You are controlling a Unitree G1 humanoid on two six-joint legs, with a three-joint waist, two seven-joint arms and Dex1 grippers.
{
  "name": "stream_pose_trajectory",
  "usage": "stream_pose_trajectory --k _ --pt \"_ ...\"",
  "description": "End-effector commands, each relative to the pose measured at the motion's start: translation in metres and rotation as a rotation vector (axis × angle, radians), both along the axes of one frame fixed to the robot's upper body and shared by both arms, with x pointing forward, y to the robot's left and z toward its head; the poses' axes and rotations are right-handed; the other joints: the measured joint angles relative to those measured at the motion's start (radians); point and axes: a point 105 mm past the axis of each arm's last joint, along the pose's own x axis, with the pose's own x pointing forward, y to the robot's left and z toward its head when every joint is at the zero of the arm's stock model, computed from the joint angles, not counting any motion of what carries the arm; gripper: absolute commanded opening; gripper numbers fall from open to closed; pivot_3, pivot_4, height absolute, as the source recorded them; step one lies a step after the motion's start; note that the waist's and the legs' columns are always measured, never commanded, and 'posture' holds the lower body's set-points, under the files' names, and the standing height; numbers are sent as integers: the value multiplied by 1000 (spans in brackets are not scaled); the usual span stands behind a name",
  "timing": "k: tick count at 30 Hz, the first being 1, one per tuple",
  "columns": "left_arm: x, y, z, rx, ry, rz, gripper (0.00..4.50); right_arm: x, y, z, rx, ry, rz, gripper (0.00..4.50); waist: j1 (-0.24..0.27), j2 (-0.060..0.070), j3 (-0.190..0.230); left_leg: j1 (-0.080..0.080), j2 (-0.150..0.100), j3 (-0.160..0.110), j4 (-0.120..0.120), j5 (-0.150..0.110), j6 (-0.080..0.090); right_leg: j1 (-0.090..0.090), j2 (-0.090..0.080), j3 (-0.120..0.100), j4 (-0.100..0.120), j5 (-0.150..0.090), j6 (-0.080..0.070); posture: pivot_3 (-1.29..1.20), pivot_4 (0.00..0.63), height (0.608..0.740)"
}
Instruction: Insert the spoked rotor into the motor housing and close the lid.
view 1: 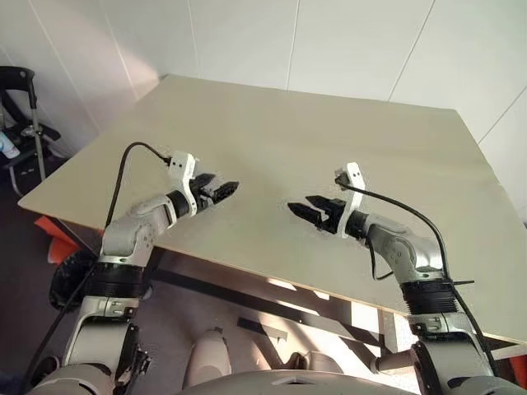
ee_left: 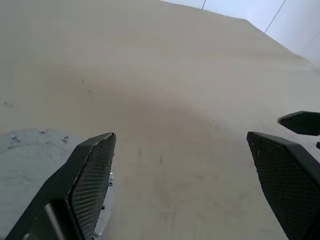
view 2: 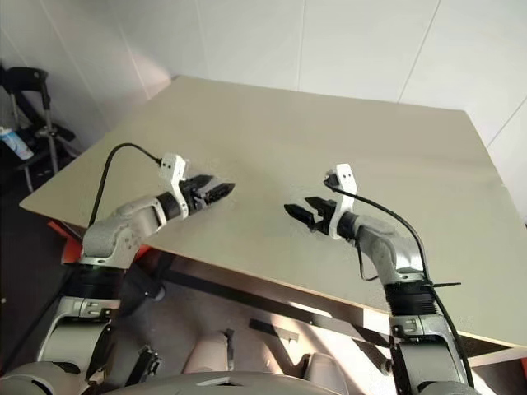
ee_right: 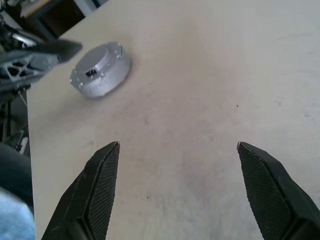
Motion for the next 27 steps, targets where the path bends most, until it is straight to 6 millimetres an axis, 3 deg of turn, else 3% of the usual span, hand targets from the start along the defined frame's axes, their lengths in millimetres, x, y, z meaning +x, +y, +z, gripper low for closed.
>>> stream_pose_trajectory --k 1,16,21,27 --pt "-1 -8 19 31 -133 -52 4486 -1 1 21 -16 -98 64 4291 -1 0 0 0 0 0 0 0 0 0 0 0 0 0 0 0 0 740" --pt "-13 -19 3 -4 -49 -142 4486 4 -3 39 -73 -210 75 4291 -5 0 0 0 1 1 1 0 1 -1 0 1 2 0 -1 0 0 740" --pt "-15 -22 -4 -11 -3 -159 4486 15 -5 50 -14 -265 15 4291 -7 0 0 0 1 1 1 0 1 -1 0 1 2 0 -1 0 0 740" --pt "-17 -28 0 -65 15 -190 4497 10 5 57 44 -275 61 4396 -11 0 0 0 1 1 1 0 1 -1 0 1 2 0 -1 0 0 740"
